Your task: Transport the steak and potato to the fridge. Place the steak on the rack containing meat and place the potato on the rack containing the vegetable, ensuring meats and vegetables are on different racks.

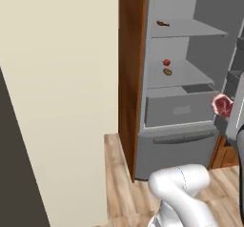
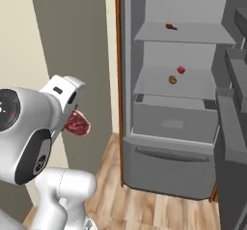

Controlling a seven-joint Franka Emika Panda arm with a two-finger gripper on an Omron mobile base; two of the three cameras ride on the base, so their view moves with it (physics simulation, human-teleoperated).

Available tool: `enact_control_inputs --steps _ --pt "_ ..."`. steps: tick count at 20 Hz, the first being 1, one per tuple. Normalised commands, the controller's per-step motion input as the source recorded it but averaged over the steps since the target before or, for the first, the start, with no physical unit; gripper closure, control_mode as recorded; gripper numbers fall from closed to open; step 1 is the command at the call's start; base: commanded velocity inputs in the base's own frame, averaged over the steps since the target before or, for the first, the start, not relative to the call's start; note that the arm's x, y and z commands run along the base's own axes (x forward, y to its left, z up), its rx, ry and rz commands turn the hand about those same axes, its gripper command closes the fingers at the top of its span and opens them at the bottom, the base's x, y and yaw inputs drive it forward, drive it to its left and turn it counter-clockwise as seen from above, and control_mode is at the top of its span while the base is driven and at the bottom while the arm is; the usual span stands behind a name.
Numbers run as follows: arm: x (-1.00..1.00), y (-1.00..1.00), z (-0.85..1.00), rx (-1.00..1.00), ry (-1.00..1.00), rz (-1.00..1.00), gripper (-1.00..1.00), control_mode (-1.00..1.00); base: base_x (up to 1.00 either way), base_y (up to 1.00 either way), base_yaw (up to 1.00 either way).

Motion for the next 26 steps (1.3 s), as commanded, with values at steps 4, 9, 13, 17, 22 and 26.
enact_control_inputs --steps 4,9,13,17,22,26 --pt "0.0 0.0 0.0 0.0 0.0 0.0 1.0 1.0 0.82 -0.48 -0.02" --pt "0.0 0.0 0.0 0.0 0.0 0.0 1.0 1.0 0.83 -0.5 -0.04" --pt "0.0 0.0 0.0 0.0 0.0 0.0 1.0 1.0 0.92 -0.28 -0.06" --pt "0.0 0.0 0.0 0.0 0.0 0.0 1.0 1.0 0.85 -0.46 -0.06" --pt "0.0 0.0 0.0 0.0 0.0 0.0 1.0 1.0 0.88 -0.4 -0.04" --pt "0.0 0.0 0.0 0.0 0.0 0.0 1.0 1.0 0.84 -0.18 0.03"
